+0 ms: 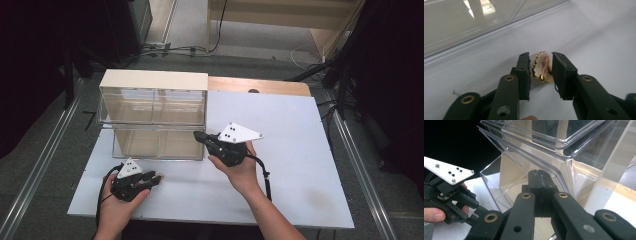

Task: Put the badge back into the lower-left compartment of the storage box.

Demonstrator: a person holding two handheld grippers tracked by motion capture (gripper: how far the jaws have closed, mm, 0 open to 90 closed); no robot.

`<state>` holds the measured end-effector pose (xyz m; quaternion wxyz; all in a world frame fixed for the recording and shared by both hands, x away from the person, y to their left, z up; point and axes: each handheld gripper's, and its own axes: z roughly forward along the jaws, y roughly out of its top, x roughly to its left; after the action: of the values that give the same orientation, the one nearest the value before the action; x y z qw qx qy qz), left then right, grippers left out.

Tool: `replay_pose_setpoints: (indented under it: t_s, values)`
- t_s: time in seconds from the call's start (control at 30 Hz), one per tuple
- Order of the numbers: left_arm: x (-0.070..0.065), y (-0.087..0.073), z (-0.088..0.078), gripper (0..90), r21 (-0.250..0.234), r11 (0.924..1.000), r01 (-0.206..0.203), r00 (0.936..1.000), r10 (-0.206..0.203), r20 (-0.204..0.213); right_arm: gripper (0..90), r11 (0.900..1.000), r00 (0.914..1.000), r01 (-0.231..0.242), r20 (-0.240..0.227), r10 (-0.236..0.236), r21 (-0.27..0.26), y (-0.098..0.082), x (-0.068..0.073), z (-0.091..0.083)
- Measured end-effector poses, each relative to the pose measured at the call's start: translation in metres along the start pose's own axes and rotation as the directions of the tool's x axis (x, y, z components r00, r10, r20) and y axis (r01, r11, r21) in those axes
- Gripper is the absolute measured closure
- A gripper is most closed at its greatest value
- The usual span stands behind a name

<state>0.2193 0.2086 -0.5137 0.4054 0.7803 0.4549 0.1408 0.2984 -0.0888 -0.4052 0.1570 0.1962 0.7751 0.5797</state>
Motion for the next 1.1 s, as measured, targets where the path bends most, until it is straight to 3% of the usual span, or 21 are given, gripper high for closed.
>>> replay_pose_setpoints:
  t_s: [0.33,0.47,0.53,0.63,0.67,1.1]
  values:
    - [0.0002,0.0002,-0.0017,73.6,0.009,1.0,0.001,0.9998,-0.001,0.02,88.1,1.0,1.0,0.005,0.003,-0.005,0.004,-0.0004,0.0003,0.0004]
    - [0.0014,-0.0005,-0.0036,76.2,0.012,0.9999,0.006,0.9987,-0.007,0.05,88.1,1.0,1.0,0.004,0.002,-0.004,0.006,-0.0005,0.0003,0.0009]
    - [0.0012,-0.0009,-0.0037,81.0,0.018,0.9998,0.001,0.9962,-0.003,0.087,88.1,1.0,1.0,0.003,0.002,-0.004,0.006,-0.0006,0.0004,0.0011]
    - [-0.0042,-0.0012,-0.0004,81.5,0.053,0.9974,-0.05,0.9955,0.046,0.083,88.1,1.0,1.0,0.008,0.002,-0.008,0.004,-0.0006,0.0003,0.0017]
    - [-0.0048,-0.0006,0.0004,86.7,0.056,0.9969,-0.056,0.9945,0.05,0.091,88.1,1.0,1.0,0.008,0.003,-0.008,0.004,-0.0006,0.0004,0.0018]
    - [-0.0052,0.0011,-0.0009,89.3,0.042,0.9975,-0.058,0.993,0.053,0.105,88.1,1.0,0.9999,0.009,0.006,-0.009,0.008,-0.0007,0.0009,0.0015]
